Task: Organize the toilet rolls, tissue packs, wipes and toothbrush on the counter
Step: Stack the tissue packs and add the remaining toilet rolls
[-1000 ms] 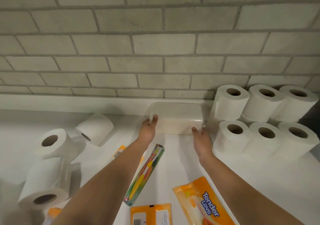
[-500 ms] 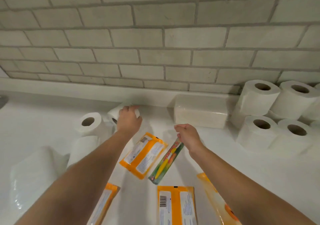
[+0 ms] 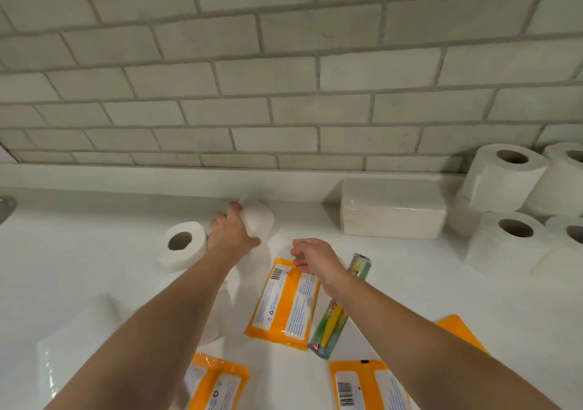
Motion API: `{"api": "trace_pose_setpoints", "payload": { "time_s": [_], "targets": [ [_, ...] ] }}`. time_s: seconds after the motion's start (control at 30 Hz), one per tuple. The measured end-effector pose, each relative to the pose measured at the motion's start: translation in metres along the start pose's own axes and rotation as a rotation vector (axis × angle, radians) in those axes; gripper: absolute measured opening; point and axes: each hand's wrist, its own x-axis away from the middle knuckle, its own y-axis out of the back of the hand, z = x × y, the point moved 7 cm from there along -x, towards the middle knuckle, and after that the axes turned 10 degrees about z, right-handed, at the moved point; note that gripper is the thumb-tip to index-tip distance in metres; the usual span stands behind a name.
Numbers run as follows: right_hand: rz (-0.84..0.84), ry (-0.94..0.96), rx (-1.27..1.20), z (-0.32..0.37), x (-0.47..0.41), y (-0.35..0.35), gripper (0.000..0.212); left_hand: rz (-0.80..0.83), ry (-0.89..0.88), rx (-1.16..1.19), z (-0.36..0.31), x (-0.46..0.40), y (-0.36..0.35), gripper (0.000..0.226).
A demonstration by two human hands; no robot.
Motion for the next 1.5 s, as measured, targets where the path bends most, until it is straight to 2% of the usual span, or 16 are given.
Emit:
{"api": "trace_pose_setpoints", "payload": {
  "time_s": [0.1,0.2,0.3,0.4,0.5,0.57,0.67,0.8,0.9,1.0,1.17,1.27,1.37,1.43,1.5],
  "targets": [
    [0.007,0.010,-0.033,0.003,0.000,0.000,0.022,-0.013,-0.012,0.159,-0.010,0.004,0.002,0.082],
    [0.030,0.032,-0.125,0.010,0.008,0.004,0.038,0.064,-0.114,0.602,-0.033,0.019,0.001,0.083],
    [0.138,0.096,-0.266,0.023,0.028,0.013,0.049,0.285,-0.171,0.871,-0.061,0.042,-0.007,0.082],
    [0.261,0.142,-0.304,0.032,0.049,0.030,0.064,0.549,-0.255,1.106,-0.091,0.067,-0.022,0.081],
    [0.329,0.169,-0.384,0.042,0.073,0.052,0.055,0.789,-0.368,1.243,-0.126,0.096,-0.040,0.060],
    [0.310,0.216,-0.398,0.047,0.089,0.073,0.045,0.832,-0.397,1.310,-0.148,0.111,-0.050,0.051],
    [0.206,0.258,-0.329,0.043,0.112,0.115,0.037,0.818,-0.381,1.341,-0.183,0.129,-0.065,0.047],
    [0.049,0.278,-0.224,0.038,0.143,0.173,0.058,0.797,-0.411,1.259,-0.235,0.145,-0.083,0.042],
    [-0.038,0.326,-0.175,0.039,0.166,0.222,0.060,0.790,-0.430,1.192,-0.276,0.154,-0.095,0.049],
    [-0.151,0.331,-0.096,0.039,0.176,0.265,0.086,0.741,-0.494,1.098,-0.307,0.159,-0.105,0.055],
    [-0.280,0.307,0.047,0.046,0.186,0.324,0.089,0.599,-0.656,0.922,-0.362,0.173,-0.112,0.065],
    [-0.284,0.340,0.059,0.054,0.187,0.341,0.080,0.531,-0.711,0.907,-0.385,0.170,-0.115,0.054],
    [-0.254,0.394,0.121,0.065,0.188,0.351,0.051,0.449,-0.747,0.892,-0.401,0.164,-0.119,0.040],
    [-0.234,0.408,0.164,0.068,0.188,0.356,0.048,0.370,-0.775,0.869,-0.407,0.160,-0.121,0.038],
    [-0.223,0.405,0.167,0.066,0.183,0.361,0.051,0.309,-0.785,0.845,-0.409,0.155,-0.127,0.046]
  ]
}}
